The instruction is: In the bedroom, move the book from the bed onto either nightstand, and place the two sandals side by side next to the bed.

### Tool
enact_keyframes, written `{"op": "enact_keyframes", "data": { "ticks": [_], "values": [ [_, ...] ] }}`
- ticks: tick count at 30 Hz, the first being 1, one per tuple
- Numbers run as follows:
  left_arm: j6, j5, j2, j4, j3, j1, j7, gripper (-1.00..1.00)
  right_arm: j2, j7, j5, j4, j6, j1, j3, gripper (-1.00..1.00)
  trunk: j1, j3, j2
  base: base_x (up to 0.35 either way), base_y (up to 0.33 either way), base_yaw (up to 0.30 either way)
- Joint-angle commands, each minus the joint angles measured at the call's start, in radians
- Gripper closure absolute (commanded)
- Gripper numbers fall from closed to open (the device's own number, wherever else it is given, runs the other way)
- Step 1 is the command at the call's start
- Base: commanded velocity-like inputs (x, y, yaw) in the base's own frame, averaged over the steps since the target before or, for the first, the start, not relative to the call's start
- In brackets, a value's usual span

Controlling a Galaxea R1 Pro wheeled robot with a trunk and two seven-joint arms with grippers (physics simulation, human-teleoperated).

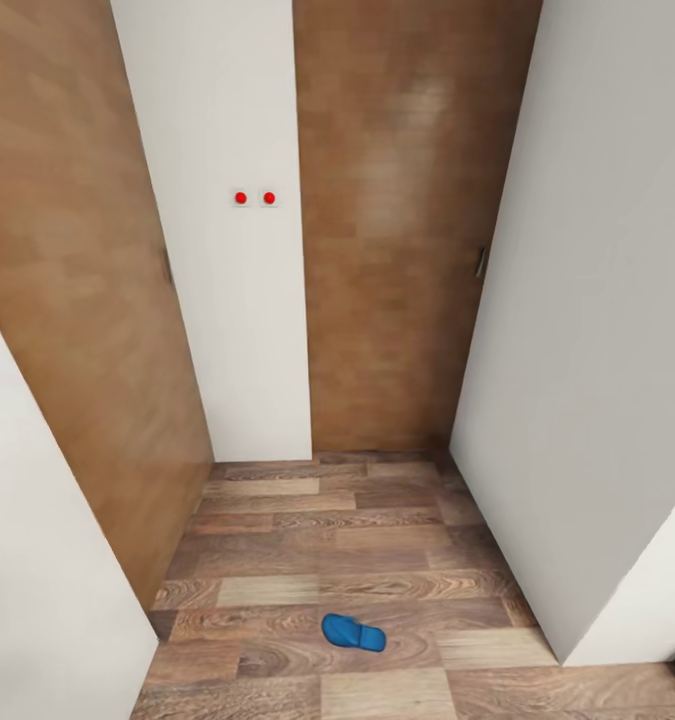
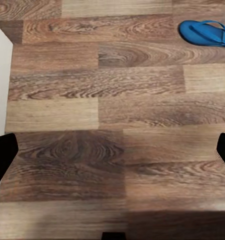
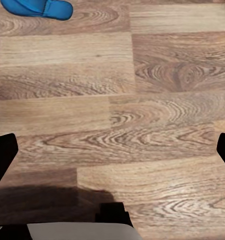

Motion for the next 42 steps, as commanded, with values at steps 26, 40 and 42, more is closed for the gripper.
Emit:
{"op": "enact_keyframes", "data": {
  "ticks": [26, 40, 42],
  "values": [
    [-0.003, 0.001, 0.000, 0.000, 0.000, 0.000, 0.000, -1.00, 0.000, -0.002, 0.001, 0.001, -0.003, -0.001, 0.001, -1.00, 0.000, 0.011, 0.000, 0.028, 0.027, -0.201],
    [-0.003, 0.001, 0.000, 0.000, 0.000, 0.000, 0.000, -1.00, 0.000, -0.002, 0.001, 0.001, -0.003, -0.001, 0.000, -1.00, 0.000, 0.011, 0.000, 0.038, 0.027, -0.002],
    [-0.003, 0.001, 0.000, 0.000, 0.000, 0.000, 0.000, -1.00, 0.000, -0.002, 0.001, 0.001, -0.003, -0.001, 0.000, -1.00, 0.000, 0.011, 0.000, 0.000, 0.000, 0.000]
  ]
}}
